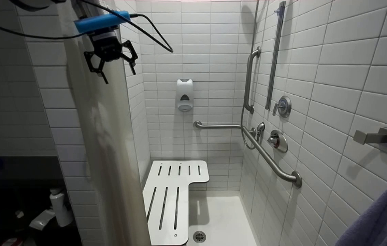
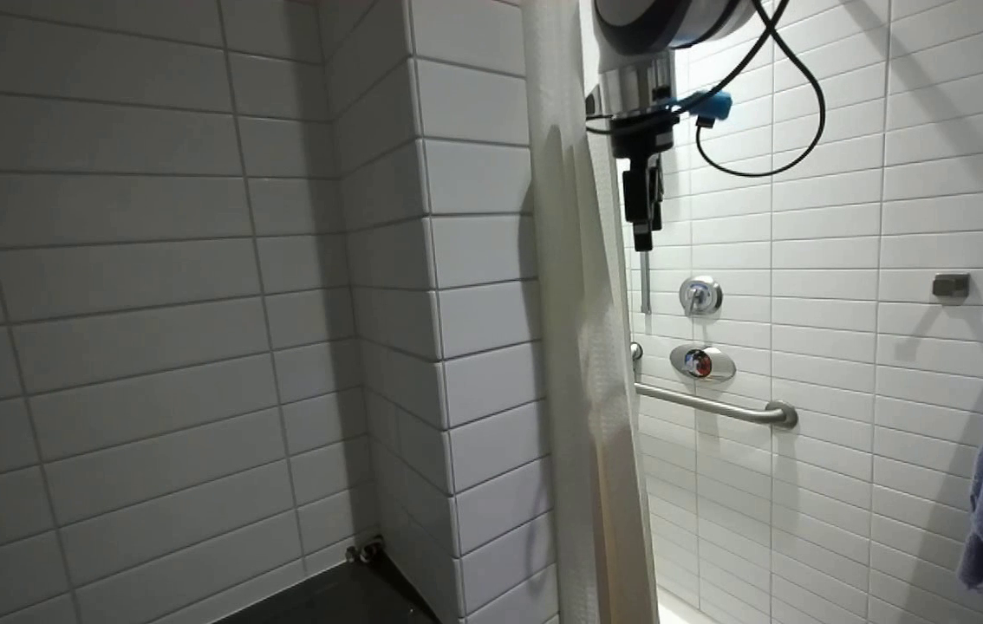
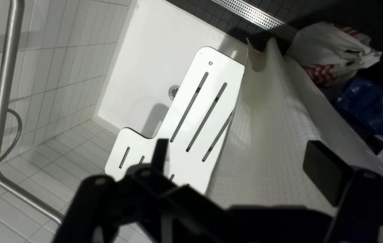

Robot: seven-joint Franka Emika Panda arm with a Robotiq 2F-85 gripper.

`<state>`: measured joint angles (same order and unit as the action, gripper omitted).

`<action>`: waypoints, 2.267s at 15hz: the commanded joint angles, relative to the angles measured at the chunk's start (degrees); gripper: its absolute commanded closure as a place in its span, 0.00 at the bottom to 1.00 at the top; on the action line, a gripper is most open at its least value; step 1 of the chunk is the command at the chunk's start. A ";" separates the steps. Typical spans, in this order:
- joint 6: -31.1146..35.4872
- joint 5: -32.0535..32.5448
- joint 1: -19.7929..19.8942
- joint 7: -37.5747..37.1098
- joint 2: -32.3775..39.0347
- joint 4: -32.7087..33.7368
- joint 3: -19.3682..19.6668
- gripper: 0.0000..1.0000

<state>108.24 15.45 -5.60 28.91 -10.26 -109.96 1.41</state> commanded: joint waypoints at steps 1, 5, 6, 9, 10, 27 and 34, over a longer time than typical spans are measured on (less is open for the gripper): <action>-2.24 -0.58 0.74 1.45 1.91 3.22 -0.84 0.00; 5.94 3.02 0.68 1.18 -0.13 -0.34 -1.39 0.00; 10.16 4.90 0.66 1.46 -0.72 -1.68 -1.60 0.00; 21.35 8.85 0.79 1.94 -1.46 -5.27 -1.83 0.00; 25.37 9.64 0.81 2.45 -1.59 -6.49 -1.73 0.00; 47.31 8.92 1.00 3.29 -5.43 -19.84 -1.40 1.00; 46.46 8.06 1.34 2.64 -7.82 -22.83 -0.63 1.00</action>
<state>154.59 24.26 -5.00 31.74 -15.66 -130.01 0.58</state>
